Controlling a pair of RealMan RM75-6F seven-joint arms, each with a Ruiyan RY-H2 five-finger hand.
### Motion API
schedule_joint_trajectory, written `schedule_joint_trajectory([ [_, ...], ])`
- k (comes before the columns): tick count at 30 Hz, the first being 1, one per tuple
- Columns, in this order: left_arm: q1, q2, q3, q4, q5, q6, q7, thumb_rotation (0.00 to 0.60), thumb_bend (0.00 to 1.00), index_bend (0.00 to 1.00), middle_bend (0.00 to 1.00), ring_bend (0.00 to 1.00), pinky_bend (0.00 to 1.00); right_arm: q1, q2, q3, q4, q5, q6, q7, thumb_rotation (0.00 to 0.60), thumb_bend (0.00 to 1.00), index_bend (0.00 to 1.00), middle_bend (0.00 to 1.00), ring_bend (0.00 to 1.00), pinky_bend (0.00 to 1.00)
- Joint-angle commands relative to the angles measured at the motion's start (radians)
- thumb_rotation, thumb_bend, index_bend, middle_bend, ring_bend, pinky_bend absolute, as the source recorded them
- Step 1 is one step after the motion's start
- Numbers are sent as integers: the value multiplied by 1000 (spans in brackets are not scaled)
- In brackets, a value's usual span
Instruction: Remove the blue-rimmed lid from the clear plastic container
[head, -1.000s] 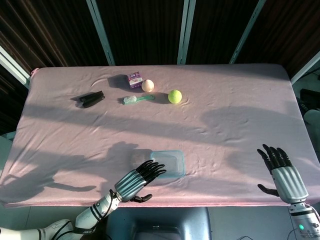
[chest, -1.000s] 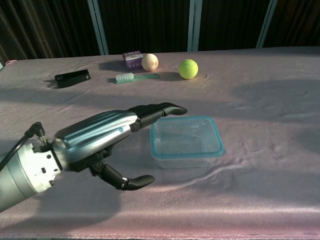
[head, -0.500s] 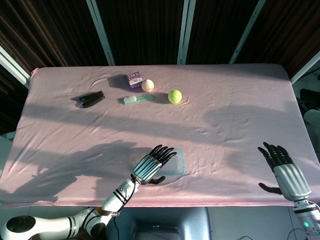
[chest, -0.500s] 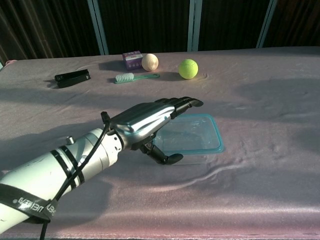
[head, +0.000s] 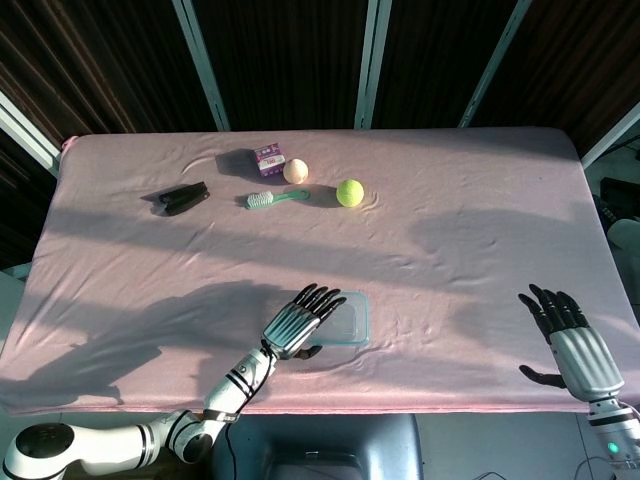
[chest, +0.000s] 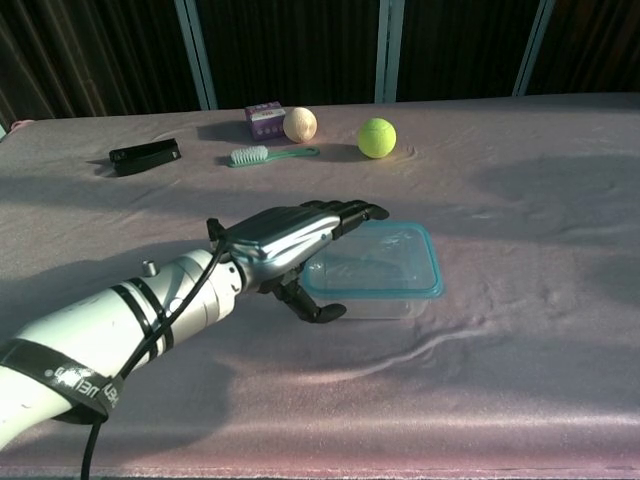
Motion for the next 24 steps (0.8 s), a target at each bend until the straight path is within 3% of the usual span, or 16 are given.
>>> schedule_joint_trajectory([
  [1, -13, 1, -4, 9, -20, -12, 10, 600, 265, 0, 0, 0, 0, 0, 0, -1, 2, 0, 0, 4, 600, 114, 0, 0, 0, 0],
  [7, -39, 5, -9, 31, -71, -38, 39, 600, 268, 0, 0, 0, 8, 1, 0, -4, 11, -4, 1, 13, 600, 114, 0, 0, 0, 0],
  [11, -46, 6, -7, 38, -86, -31, 38, 600, 274, 0, 12, 61, 90, 1, -1, -3, 20, -2, 3, 20, 600, 115, 0, 0, 0, 0],
  [19, -62, -12, 3, 64, -103, -25, 28, 600, 289, 0, 378, 431, 390, 22, -8, -11, 11, -21, -26, -21, 600, 115, 0, 0, 0, 0],
  [24, -63, -12, 12, 61, -102, -6, 28, 600, 295, 0, 463, 521, 469, 54, -25, -12, -4, -50, -60, -90, 600, 115, 0, 0, 0, 0],
])
